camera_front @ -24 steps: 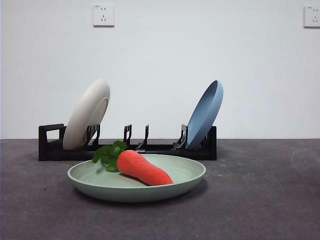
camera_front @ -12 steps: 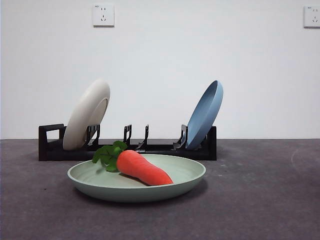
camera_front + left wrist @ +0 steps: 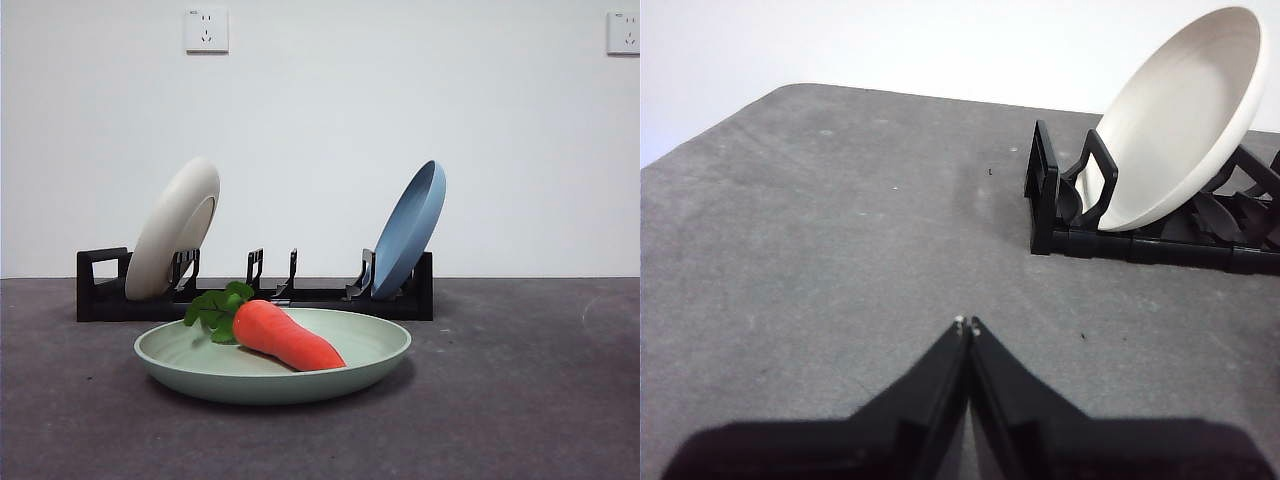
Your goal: Take the green plate from the plate rack,put the plate on the table,take the carrot from the table,put the carrot in the plate
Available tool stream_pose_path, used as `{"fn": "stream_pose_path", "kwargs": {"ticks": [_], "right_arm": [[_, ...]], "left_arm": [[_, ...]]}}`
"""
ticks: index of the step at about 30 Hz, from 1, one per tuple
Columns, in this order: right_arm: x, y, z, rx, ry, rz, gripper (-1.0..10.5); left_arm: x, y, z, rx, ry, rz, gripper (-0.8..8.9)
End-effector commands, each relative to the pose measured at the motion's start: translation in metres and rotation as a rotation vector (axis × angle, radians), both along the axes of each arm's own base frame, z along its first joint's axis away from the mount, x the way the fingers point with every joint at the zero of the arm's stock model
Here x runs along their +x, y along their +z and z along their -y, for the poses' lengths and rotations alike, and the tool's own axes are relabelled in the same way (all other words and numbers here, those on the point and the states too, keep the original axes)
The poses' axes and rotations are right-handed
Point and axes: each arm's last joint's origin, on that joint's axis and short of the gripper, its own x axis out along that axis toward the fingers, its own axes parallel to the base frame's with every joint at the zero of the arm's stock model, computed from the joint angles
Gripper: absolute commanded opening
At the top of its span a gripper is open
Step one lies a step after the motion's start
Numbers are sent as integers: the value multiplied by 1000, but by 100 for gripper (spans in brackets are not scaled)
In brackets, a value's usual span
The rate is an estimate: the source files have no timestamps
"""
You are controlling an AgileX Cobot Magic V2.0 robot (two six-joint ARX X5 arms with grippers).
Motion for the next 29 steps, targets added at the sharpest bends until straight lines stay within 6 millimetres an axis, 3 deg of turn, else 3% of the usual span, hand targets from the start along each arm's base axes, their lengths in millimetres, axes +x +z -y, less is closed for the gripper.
{"fn": "stream_pose_path", "kwargs": {"ticks": [1,19,25,29], "right_arm": [[0,0,0,-1,6,10,2],[-1,1,1,-7,20,33,2],[5,9,19,-3,-94,254,2],[7,0,37,99,-216,345,2]], "left_arm": [[1,-4,0,-18,4,-4,-3],[1,-4,0,-18,4,-4,-3],[1,-4,0,-18,4,-4,-3],[1,-4,0,-18,4,-4,-3]]}}
